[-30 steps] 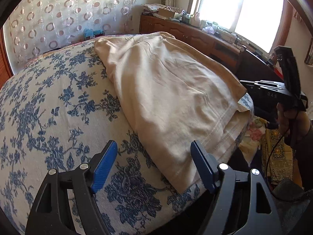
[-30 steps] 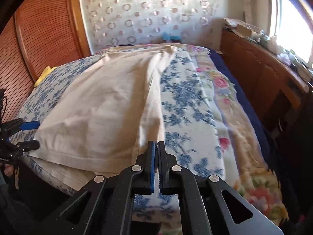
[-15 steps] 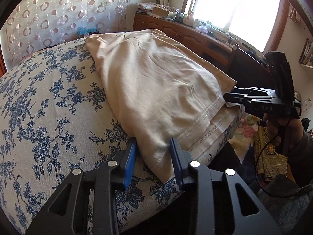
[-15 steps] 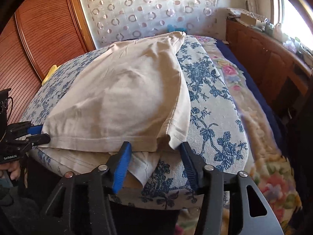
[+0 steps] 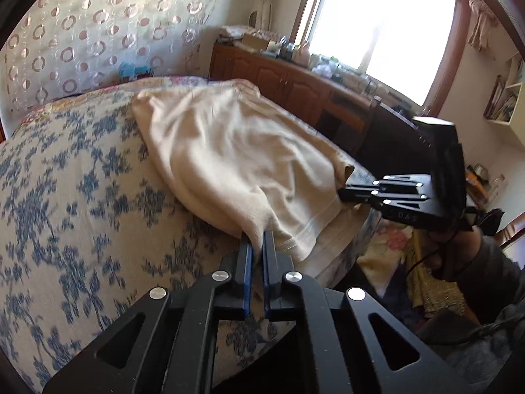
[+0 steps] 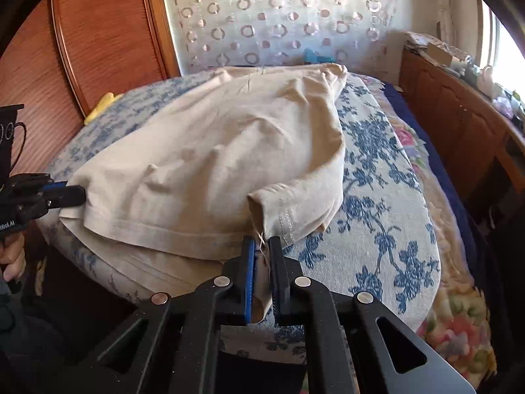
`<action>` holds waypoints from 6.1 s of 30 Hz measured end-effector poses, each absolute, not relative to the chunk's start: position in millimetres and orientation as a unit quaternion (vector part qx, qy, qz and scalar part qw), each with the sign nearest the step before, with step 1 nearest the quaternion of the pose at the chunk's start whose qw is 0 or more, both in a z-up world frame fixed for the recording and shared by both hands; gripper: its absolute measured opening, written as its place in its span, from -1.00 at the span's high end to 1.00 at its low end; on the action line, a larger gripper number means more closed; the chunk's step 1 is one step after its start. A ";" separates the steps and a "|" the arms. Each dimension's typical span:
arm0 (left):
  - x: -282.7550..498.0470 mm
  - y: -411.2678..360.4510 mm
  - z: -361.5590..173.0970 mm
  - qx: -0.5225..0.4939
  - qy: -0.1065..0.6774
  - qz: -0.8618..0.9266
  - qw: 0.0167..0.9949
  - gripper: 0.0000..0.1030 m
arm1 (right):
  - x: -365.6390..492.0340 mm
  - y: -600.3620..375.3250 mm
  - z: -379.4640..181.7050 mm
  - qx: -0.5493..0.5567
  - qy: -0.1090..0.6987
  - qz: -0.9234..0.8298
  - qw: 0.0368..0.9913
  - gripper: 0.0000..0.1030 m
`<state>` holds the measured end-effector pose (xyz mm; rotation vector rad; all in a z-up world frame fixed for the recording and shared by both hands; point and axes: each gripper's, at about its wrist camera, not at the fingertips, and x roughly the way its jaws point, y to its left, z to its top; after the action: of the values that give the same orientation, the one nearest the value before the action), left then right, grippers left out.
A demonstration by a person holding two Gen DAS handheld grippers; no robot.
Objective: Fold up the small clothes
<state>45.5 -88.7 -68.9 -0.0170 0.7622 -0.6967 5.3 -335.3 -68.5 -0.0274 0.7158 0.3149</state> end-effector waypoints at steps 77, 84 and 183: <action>274.2 -39.6 -13.8 -0.059 0.334 -0.276 0.899 0.85 | 275.3 -321.8 68.6 -0.037 0.317 0.243 0.916 0.74; 206.2 63.5 13.9 -0.114 0.284 -0.210 0.929 0.85 | 269.6 -233.6 114.8 -0.102 0.267 0.317 0.904 0.75; 48.5 -19.3 61.3 0.008 0.216 -0.040 0.975 -0.54 | 29.8 -172.0 37.1 -0.008 0.126 0.133 0.983 -0.47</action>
<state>48.5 -19.3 61.3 0.0167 0.4360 -0.0813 29.8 -172.0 37.1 -0.0157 0.2527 0.2684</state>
